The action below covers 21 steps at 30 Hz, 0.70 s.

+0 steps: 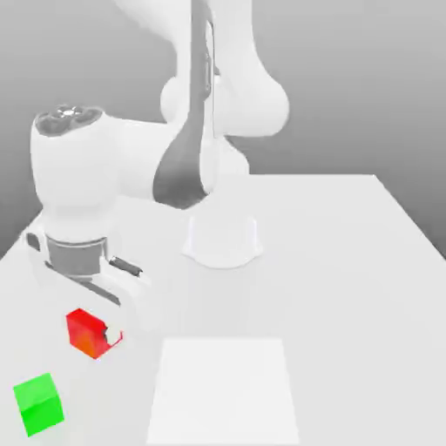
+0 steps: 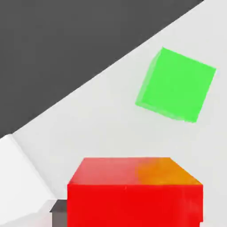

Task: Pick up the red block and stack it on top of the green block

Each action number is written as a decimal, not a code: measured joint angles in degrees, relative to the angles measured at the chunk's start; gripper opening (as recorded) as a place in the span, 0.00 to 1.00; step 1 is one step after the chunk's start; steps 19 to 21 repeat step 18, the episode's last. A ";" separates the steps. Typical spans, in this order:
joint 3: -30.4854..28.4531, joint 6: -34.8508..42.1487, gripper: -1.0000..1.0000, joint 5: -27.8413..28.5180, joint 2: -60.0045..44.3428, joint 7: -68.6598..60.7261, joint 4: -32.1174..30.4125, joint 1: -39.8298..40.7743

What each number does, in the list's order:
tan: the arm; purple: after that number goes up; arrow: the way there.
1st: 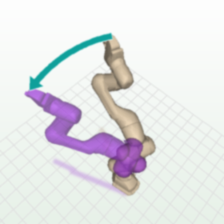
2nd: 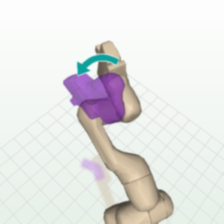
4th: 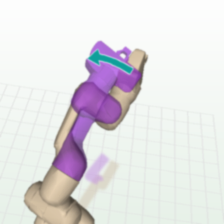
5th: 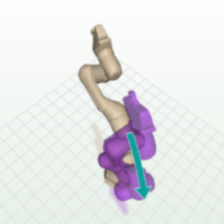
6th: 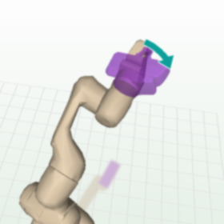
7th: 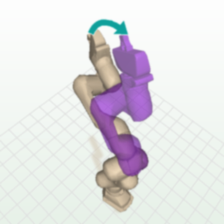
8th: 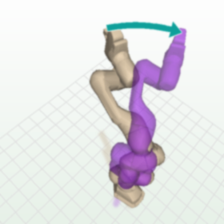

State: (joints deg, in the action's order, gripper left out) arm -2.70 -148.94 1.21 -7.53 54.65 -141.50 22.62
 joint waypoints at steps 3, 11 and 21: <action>-0.89 1.82 0.00 -2.13 -3.44 -6.28 5.29 2.65; -0.32 -5.13 1.00 -3.61 -12.21 -8.66 7.13 4.09; -0.63 -0.34 1.00 -2.90 -7.21 -8.19 6.94 3.91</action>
